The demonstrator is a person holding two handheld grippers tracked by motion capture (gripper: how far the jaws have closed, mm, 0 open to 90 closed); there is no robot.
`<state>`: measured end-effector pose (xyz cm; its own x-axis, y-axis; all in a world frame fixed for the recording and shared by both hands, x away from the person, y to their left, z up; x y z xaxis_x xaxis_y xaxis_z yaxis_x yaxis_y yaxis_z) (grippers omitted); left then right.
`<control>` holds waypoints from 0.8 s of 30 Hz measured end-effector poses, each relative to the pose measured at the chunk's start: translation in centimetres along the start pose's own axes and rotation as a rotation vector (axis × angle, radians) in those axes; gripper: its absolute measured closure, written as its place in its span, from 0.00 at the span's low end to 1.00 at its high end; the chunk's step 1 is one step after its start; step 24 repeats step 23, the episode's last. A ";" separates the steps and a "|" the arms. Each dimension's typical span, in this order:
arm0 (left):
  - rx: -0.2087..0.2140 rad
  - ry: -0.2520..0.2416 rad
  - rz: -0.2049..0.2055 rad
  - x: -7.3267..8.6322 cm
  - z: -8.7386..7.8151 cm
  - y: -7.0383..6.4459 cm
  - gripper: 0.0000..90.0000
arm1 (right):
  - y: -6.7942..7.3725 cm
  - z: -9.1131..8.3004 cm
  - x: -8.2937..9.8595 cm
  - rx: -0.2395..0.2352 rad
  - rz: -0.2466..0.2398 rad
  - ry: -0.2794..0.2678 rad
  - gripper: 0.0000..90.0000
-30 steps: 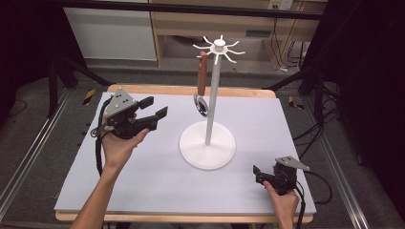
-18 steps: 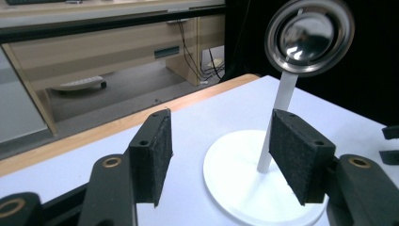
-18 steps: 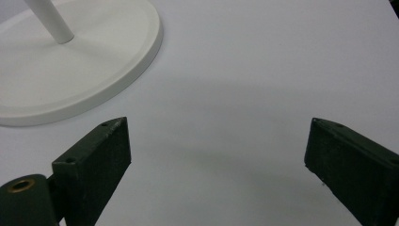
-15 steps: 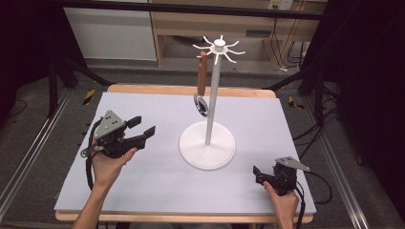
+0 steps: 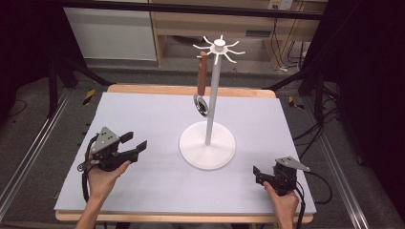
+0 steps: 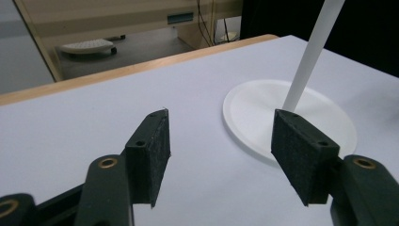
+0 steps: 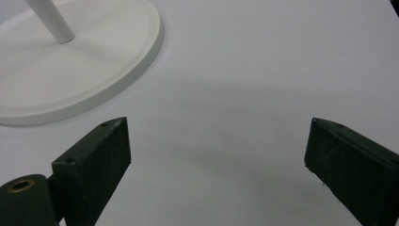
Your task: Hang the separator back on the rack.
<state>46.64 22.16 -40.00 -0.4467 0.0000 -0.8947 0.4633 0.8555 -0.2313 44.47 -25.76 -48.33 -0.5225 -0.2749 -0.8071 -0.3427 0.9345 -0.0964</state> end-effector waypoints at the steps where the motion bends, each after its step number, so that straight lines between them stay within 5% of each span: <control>1: -0.005 0.004 -0.002 0.2 0.0 0.2 0.41 | 0.0 0.0 0.0 0.000 0.000 -0.001 0.09; 19: -0.128 0.064 -0.068 5.0 -1.0 5.5 0.39 | -0.1 0.1 0.1 -0.001 0.003 0.004 0.09; 24: -0.147 0.070 -0.073 5.6 -1.5 6.1 0.39 | -0.1 0.1 0.1 0.000 0.005 0.005 0.09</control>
Point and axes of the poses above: each handheld gripper's, and its own axes: z roughly forward along the jaws, x roughly out of its underside, y roughly to its left, the point moved 3 cm from there along z, roughly forward along the jaws, and after that the axes turned 13 degrees about -z, right-handed, at the moved point
